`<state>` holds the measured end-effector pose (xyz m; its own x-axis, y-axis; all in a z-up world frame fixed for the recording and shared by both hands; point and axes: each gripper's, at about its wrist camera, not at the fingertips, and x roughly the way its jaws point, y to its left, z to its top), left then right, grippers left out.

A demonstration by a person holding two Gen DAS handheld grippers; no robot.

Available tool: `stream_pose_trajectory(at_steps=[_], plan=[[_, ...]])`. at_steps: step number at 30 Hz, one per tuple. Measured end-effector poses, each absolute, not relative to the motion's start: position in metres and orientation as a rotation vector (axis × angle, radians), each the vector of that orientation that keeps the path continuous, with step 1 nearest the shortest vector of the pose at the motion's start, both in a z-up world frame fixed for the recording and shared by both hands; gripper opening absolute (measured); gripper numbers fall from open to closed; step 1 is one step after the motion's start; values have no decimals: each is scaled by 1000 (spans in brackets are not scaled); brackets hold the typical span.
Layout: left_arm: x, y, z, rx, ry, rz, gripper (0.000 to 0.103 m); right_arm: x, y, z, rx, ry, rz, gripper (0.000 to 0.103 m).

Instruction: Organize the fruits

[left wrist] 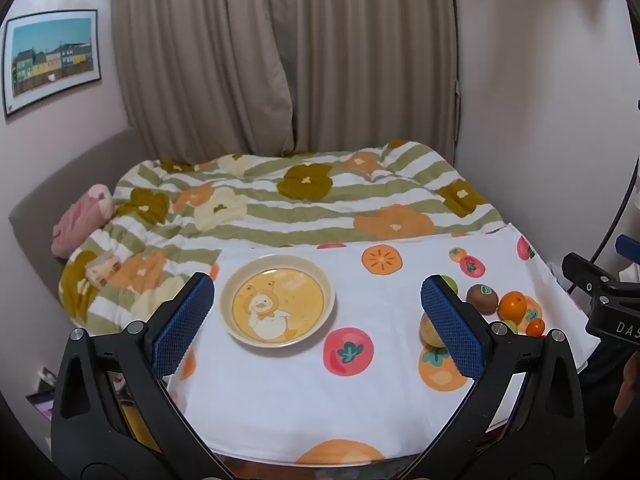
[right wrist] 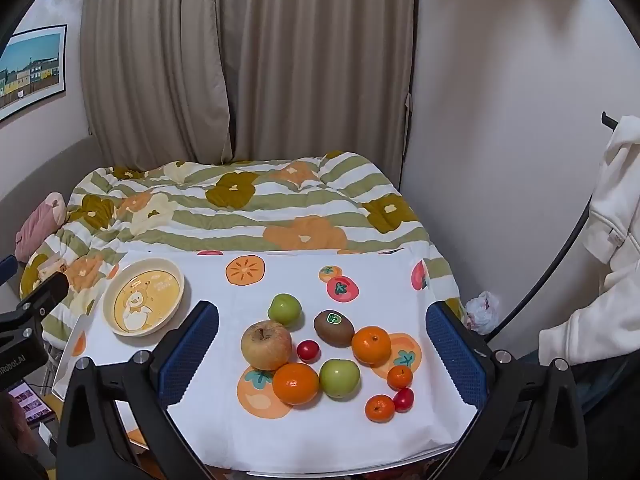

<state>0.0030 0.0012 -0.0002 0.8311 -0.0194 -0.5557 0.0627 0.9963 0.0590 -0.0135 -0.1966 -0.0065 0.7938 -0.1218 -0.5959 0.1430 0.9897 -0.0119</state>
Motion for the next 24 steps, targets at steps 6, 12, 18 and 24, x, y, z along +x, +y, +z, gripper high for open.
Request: stream_pose_trajectory(at_steps=[6, 12, 18, 24], plan=[[4, -3, 2, 88, 560, -47, 103, -12, -196, -6, 31, 636, -142, 103], [2, 2, 2, 80, 556, -57, 103, -14, -195, -9, 28, 637, -141, 103], [2, 2, 0, 77, 557, -60, 103, -13, -194, -6, 23, 640, -143, 103], [3, 0, -1, 77, 556, -60, 103, -16, -195, -4, 24, 640, -141, 103]])
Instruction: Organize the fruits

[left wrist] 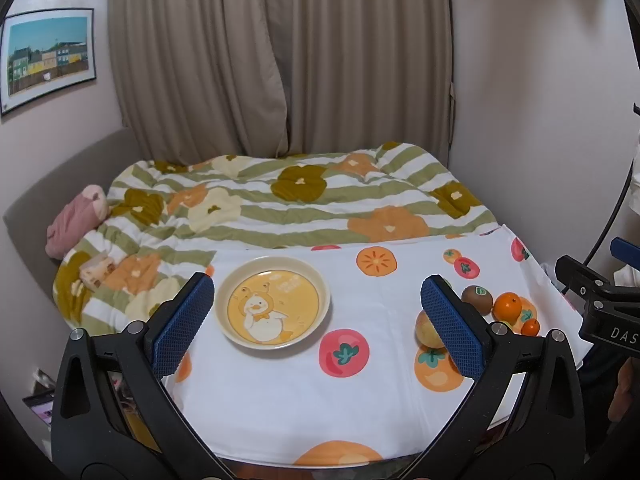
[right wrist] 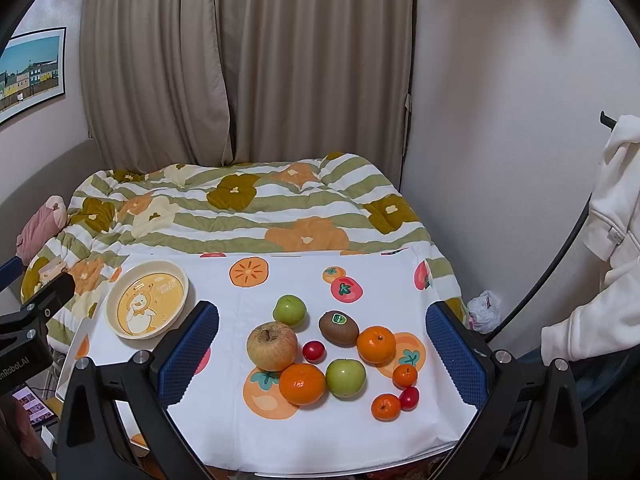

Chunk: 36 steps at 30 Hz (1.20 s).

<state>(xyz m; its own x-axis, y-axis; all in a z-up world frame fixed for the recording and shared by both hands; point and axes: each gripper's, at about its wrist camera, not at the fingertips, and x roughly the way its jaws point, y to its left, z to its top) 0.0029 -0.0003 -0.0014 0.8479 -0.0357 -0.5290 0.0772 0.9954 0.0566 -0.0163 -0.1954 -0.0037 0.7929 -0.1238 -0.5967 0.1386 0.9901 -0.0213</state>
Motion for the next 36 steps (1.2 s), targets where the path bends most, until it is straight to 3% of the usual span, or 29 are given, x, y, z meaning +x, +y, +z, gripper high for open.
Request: stream_pose_trajectory(at_steps=[36], plan=[[-4, -10, -9, 82, 550, -58, 103, -21, -191, -3, 31, 637, -138, 103]])
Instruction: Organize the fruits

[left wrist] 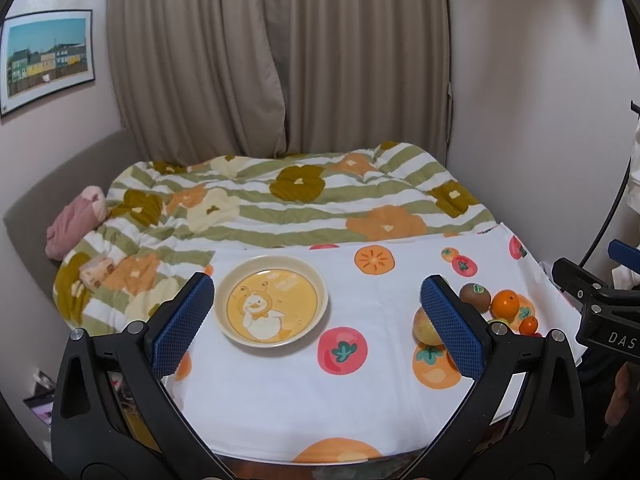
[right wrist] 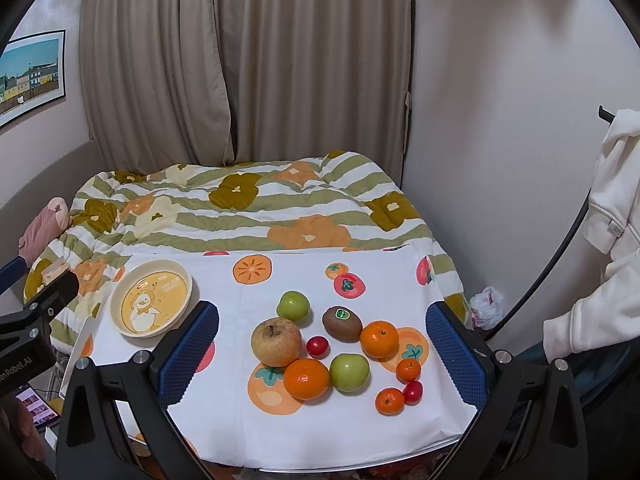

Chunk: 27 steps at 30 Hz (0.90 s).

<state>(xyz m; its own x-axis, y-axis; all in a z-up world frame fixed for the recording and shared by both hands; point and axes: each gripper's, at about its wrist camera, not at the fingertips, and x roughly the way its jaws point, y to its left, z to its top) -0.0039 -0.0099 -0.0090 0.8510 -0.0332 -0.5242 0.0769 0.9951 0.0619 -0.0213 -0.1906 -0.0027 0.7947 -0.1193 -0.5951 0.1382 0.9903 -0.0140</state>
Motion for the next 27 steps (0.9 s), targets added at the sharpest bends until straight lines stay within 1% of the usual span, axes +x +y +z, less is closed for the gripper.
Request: stream_pose_trajectory(at_steps=[27], plan=[[-9, -7, -4, 78, 548, -60, 103, -26, -191, 1, 39, 642, -140, 103]])
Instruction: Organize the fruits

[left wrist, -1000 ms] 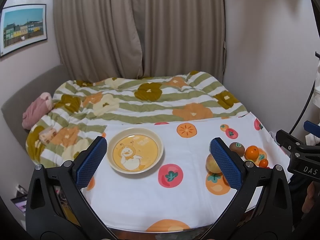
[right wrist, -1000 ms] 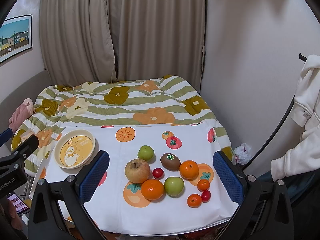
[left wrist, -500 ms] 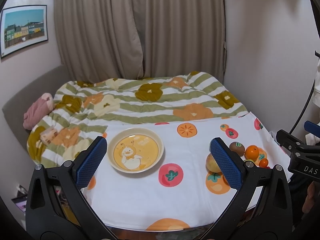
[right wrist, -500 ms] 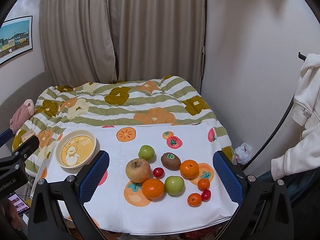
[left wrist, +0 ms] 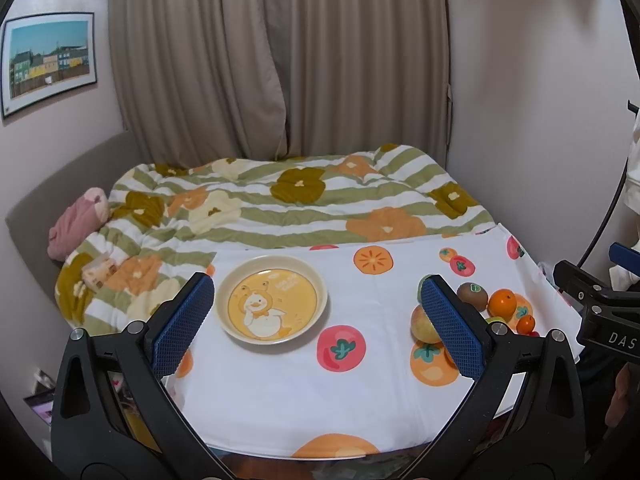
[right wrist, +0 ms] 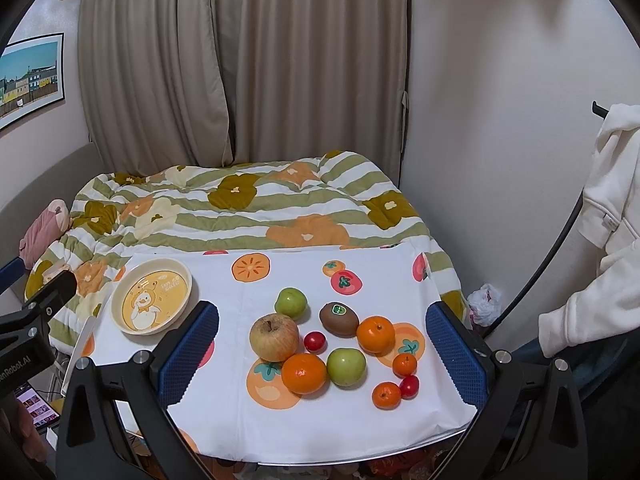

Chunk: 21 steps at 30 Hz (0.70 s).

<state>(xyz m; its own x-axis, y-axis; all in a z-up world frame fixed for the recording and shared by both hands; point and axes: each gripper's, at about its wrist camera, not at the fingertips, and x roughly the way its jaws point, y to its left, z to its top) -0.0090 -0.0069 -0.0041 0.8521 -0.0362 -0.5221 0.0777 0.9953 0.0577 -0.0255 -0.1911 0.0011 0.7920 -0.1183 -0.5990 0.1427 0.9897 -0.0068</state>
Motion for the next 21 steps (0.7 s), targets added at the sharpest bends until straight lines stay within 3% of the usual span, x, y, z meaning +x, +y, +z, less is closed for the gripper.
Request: stream_pose_trajectory(at_steps=[21], plan=[[-1, -26, -3, 73, 583, -124, 103, -39, -212, 4, 27, 664, -144, 103]])
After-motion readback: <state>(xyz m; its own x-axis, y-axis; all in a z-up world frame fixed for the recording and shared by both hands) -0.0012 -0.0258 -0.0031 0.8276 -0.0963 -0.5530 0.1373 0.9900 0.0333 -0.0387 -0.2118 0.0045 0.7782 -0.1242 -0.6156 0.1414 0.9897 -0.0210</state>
